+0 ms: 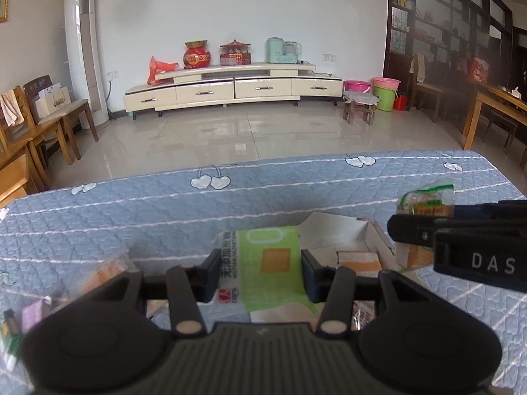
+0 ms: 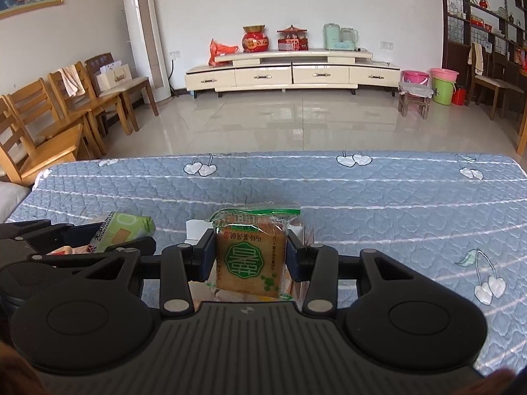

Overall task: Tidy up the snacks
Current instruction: 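Open both tools to drop the cake pack and green packet into the tray, then move both tools back toward the remaining snacks on the table, then grasp the green-white biscuit box with the left tool while the right tool grasps the purple packet, then carry the biscuit box and purple packet over the white tray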

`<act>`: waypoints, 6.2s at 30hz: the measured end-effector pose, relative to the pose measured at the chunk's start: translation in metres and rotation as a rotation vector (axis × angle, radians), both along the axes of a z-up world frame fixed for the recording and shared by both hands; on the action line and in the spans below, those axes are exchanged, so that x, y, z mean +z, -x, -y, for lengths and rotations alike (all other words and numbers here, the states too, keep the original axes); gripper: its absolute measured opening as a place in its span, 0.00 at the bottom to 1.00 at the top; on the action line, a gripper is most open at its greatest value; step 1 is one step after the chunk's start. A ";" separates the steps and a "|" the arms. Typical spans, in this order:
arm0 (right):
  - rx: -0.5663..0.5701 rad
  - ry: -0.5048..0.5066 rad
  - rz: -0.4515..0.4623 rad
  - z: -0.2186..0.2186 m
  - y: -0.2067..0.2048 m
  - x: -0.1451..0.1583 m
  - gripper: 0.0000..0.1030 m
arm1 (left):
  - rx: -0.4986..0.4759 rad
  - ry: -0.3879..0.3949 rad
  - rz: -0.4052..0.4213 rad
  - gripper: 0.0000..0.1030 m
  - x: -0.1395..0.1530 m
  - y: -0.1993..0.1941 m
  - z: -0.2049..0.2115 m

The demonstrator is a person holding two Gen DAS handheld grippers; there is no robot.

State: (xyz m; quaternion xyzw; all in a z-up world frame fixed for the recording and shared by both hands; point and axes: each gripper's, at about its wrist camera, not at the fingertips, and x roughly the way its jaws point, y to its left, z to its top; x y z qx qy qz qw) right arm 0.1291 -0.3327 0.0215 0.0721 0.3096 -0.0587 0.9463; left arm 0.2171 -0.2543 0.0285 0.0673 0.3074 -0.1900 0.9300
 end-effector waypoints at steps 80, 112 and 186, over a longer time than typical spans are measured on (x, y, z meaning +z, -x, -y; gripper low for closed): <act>0.276 0.047 0.047 -0.237 0.095 0.000 1.00 | 0.782 0.197 -0.278 0.99 -0.072 -0.065 -0.309; 0.374 0.065 0.030 -0.276 0.060 -0.017 1.00 | 0.588 -0.050 -0.100 0.47 -0.077 -0.001 -0.309; 0.204 0.080 0.065 -0.258 0.216 0.004 0.57 | 0.351 0.036 0.005 0.46 0.005 0.200 -0.236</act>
